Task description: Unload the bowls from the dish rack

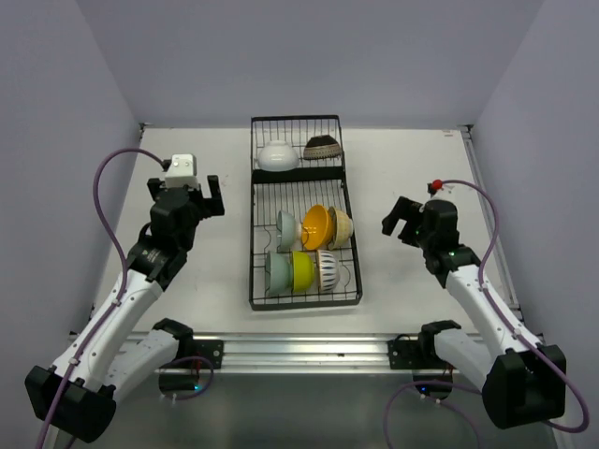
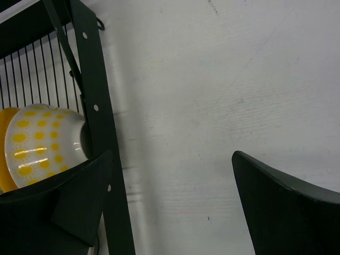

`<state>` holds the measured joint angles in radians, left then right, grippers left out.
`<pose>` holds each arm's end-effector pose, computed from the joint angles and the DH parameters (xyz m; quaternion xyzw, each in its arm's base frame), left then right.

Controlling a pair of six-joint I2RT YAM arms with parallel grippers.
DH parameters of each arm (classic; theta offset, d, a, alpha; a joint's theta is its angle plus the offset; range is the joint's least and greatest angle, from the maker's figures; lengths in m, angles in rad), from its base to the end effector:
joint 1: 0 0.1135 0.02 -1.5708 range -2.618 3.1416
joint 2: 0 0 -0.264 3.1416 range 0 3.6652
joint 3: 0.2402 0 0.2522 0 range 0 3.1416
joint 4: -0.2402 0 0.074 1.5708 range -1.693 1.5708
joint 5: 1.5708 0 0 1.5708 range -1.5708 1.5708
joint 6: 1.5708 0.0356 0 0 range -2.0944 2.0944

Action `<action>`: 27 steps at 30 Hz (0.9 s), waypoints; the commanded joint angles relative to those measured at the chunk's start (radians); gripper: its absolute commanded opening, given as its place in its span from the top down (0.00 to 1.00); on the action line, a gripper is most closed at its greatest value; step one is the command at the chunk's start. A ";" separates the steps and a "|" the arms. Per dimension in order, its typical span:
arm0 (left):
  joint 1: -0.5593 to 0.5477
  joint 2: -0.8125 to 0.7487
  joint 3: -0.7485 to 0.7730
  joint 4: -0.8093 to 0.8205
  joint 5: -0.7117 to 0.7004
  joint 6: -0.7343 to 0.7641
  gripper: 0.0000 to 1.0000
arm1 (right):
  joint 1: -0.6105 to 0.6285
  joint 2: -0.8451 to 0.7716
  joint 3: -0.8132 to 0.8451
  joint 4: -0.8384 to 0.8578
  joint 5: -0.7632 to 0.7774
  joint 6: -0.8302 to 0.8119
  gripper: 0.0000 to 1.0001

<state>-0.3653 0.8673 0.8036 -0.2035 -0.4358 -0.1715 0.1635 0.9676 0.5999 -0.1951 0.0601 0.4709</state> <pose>0.1922 -0.0574 0.3310 -0.0554 0.7852 0.0086 0.6166 0.2105 0.0326 0.2404 0.1483 0.8627 0.1256 0.4668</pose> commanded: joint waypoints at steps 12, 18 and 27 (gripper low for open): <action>-0.003 0.002 -0.006 0.039 0.063 0.004 0.00 | 0.002 -0.069 -0.041 0.068 -0.028 -0.041 0.01; -0.001 0.009 -0.012 0.081 0.107 -0.017 0.00 | 0.002 -0.064 -0.049 0.089 -0.063 -0.061 0.01; 0.003 0.153 0.215 0.139 0.305 -0.085 0.17 | 0.002 -0.038 -0.040 0.102 -0.132 -0.061 0.01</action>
<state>-0.3649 0.9680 0.9039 -0.1631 -0.2310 -0.2070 0.1635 0.9230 0.5491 -0.1390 -0.0303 0.4244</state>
